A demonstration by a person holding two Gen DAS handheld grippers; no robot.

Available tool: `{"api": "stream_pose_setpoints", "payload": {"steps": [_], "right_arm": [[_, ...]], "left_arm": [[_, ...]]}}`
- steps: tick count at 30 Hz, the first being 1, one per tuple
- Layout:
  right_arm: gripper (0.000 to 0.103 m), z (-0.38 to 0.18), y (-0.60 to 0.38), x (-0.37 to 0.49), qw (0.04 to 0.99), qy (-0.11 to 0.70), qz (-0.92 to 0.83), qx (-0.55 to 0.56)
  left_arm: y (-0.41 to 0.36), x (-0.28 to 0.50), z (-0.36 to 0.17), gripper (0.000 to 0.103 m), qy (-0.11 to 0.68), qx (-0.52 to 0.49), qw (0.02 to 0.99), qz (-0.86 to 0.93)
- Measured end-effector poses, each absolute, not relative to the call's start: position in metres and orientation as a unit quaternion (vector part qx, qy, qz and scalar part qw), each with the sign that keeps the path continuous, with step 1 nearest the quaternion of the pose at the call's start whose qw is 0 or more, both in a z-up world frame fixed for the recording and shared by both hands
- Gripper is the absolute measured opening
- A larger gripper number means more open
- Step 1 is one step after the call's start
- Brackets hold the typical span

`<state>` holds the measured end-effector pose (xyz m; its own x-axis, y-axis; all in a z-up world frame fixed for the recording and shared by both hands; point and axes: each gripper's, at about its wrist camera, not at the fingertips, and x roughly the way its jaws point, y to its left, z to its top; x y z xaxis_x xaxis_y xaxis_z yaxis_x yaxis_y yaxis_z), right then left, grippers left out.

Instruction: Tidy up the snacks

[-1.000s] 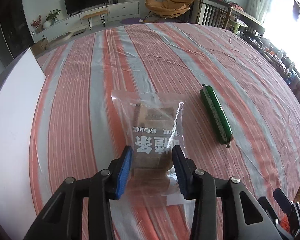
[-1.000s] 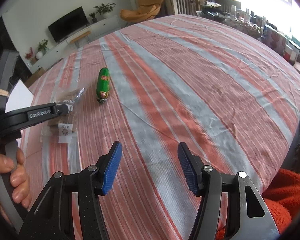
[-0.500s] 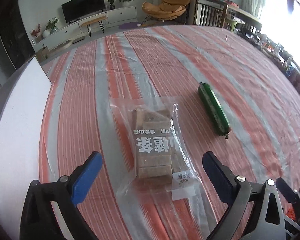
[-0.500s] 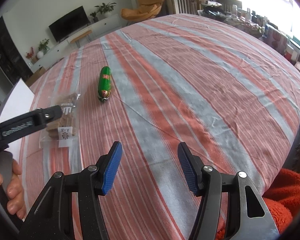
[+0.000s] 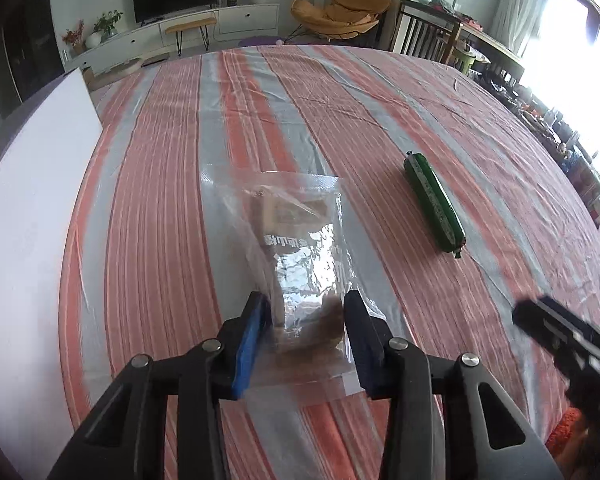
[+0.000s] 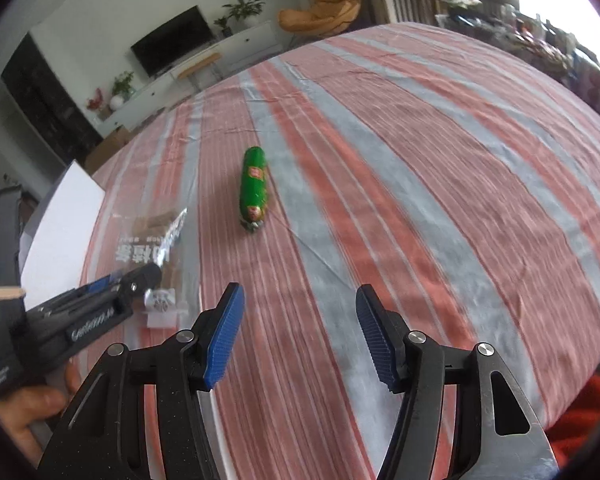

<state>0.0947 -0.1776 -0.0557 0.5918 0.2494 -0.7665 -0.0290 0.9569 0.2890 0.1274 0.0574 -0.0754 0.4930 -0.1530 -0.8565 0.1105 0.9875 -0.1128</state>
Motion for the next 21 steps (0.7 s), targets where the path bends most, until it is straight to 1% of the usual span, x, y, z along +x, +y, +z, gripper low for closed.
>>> {"api": "stream_pose_setpoints", "payload": {"steps": [3, 5, 7, 8, 9, 10, 12, 14, 16, 21], "right_arm": [[0.062, -0.056, -0.166, 0.148, 0.863, 0.482, 0.104, 0.107], [0.060, -0.064, -0.156, 0.180, 0.847, 0.511, 0.111, 0.095], [0.058, -0.076, -0.145, 0.205, 0.831, 0.539, 0.111, 0.082], [0.054, -0.081, -0.141, 0.213, 0.825, 0.549, 0.108, 0.076], [0.048, -0.078, -0.135, 0.217, 0.835, 0.538, 0.099, 0.060], [0.035, -0.081, -0.132, 0.220, 0.833, 0.544, 0.093, 0.047], [0.024, -0.081, -0.126, 0.221, 0.832, 0.547, 0.091, 0.032], [0.024, -0.082, -0.127, 0.214, 0.830, 0.547, 0.101, 0.033], [0.024, -0.081, -0.133, 0.201, 0.828, 0.549, 0.104, 0.039], [0.024, -0.080, -0.155, 0.150, 0.834, 0.532, 0.115, 0.091]], "left_arm": [[0.063, 0.121, -0.078, 0.040, 0.499, -0.021, 0.863, -0.076], [0.064, 0.118, -0.077, 0.041, 0.500, -0.021, 0.863, -0.075], [0.062, 0.120, -0.077, 0.046, 0.500, -0.011, 0.863, -0.072], [0.061, 0.121, -0.077, 0.050, 0.500, -0.002, 0.863, -0.070], [0.058, 0.122, -0.078, 0.062, 0.500, 0.014, 0.863, -0.063], [0.057, 0.123, -0.079, 0.075, 0.501, 0.024, 0.863, -0.058], [0.055, 0.127, -0.083, 0.084, 0.502, 0.038, 0.862, -0.048], [0.055, 0.132, -0.086, 0.085, 0.506, 0.036, 0.860, -0.050], [0.055, 0.136, -0.089, 0.091, 0.509, 0.031, 0.859, -0.046], [0.048, 0.138, -0.096, 0.094, 0.515, 0.034, 0.856, -0.039]]}}
